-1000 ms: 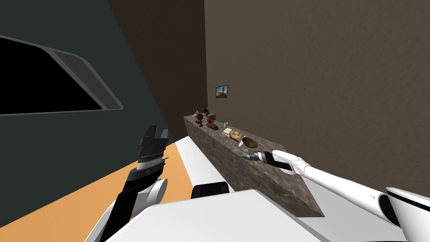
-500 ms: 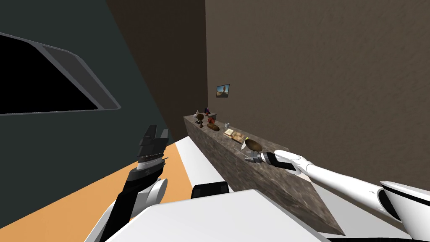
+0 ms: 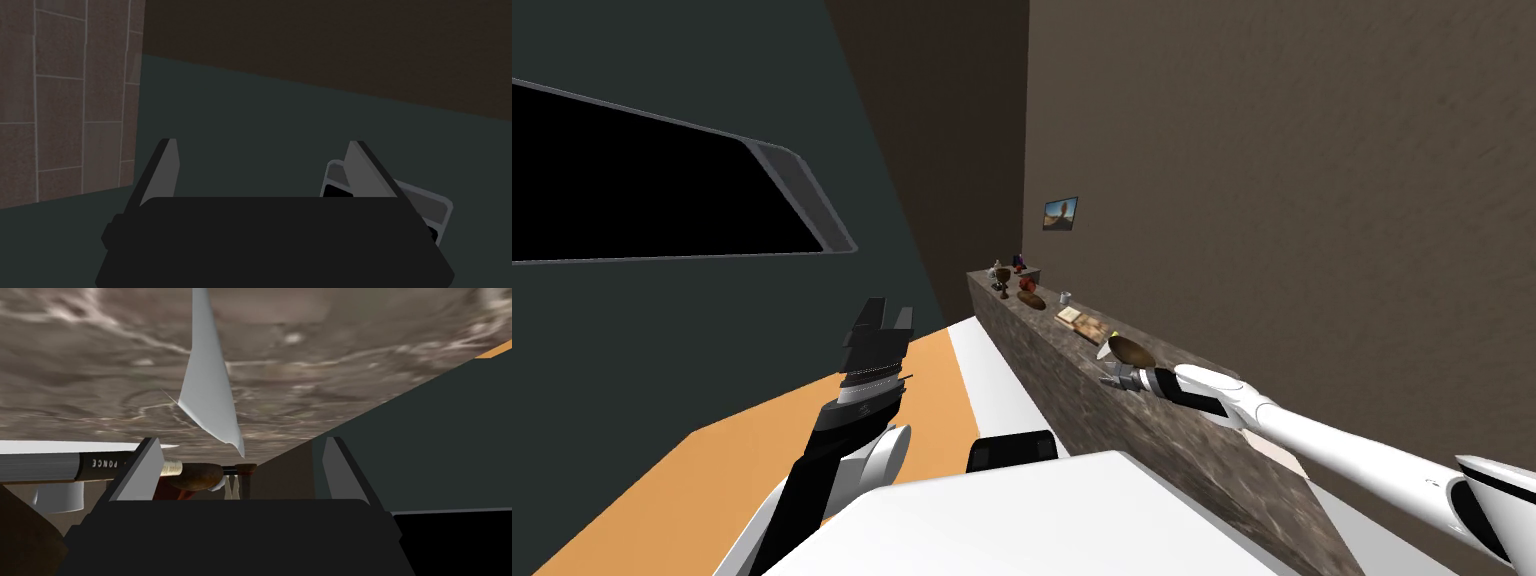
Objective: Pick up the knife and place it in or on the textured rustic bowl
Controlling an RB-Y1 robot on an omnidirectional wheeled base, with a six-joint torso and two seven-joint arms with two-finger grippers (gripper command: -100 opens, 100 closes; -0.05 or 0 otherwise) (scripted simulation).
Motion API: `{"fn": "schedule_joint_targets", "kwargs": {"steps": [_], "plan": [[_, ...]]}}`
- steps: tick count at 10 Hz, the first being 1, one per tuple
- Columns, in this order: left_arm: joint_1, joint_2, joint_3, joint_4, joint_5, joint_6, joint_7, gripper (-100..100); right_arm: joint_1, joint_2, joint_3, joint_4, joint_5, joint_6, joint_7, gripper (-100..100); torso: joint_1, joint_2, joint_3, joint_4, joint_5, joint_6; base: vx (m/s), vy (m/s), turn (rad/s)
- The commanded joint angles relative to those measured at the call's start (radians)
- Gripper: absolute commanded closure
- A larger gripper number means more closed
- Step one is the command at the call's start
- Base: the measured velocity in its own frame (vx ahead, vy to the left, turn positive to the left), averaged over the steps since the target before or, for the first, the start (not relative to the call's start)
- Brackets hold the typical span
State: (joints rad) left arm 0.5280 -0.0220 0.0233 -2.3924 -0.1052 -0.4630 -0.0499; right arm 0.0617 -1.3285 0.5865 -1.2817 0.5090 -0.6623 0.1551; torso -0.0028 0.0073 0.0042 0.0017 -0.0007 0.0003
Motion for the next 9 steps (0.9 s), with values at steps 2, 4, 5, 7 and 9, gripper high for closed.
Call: {"fn": "schedule_joint_targets", "kwargs": {"steps": [2, 4, 5, 7, 9], "plan": [[0.000, 0.000, 0.000, 0.000, 0.000, 0.000, 0.000, 0, 0.068, 0.018, -0.072, 0.017, -0.003, 0.013, -0.013, -100, 0.000, 0.001, 0.001, 0.000, 0.000, -0.001, -0.111, -0.034, 0.366], [0.000, 0.000, 0.000, 0.000, 0.000, 0.000, 0.000, 0, 0.124, 0.034, -0.130, 0.031, -0.006, 0.025, -0.024, -100, 0.000, -0.001, 0.000, 0.000, 0.000, -0.001, -0.098, -0.029, 0.331], [0.000, 0.000, 0.000, 0.000, 0.000, 0.000, 0.000, 0, 0.160, 0.049, -0.164, 0.044, -0.009, 0.037, -0.035, -100, 0.000, 0.000, 0.000, 0.000, 0.000, 0.001, -0.132, -0.007, 0.435], [0.000, 0.000, 0.000, 0.000, 0.000, 0.000, 0.000, 0, 0.210, 0.065, -0.219, 0.057, -0.013, 0.049, -0.046, -100, 0.000, -0.002, -0.001, -0.001, -0.002, -0.002, -0.113, 0.000, 0.302], [0.000, 0.000, 0.000, 0.000, 0.000, 0.000, 0.000, 0, 0.262, 0.080, -0.273, 0.070, -0.016, 0.061, -0.056, -100, -0.001, -0.004, -0.003, -0.001, -0.002, -0.002, -0.104, -0.005, 0.320]]}}
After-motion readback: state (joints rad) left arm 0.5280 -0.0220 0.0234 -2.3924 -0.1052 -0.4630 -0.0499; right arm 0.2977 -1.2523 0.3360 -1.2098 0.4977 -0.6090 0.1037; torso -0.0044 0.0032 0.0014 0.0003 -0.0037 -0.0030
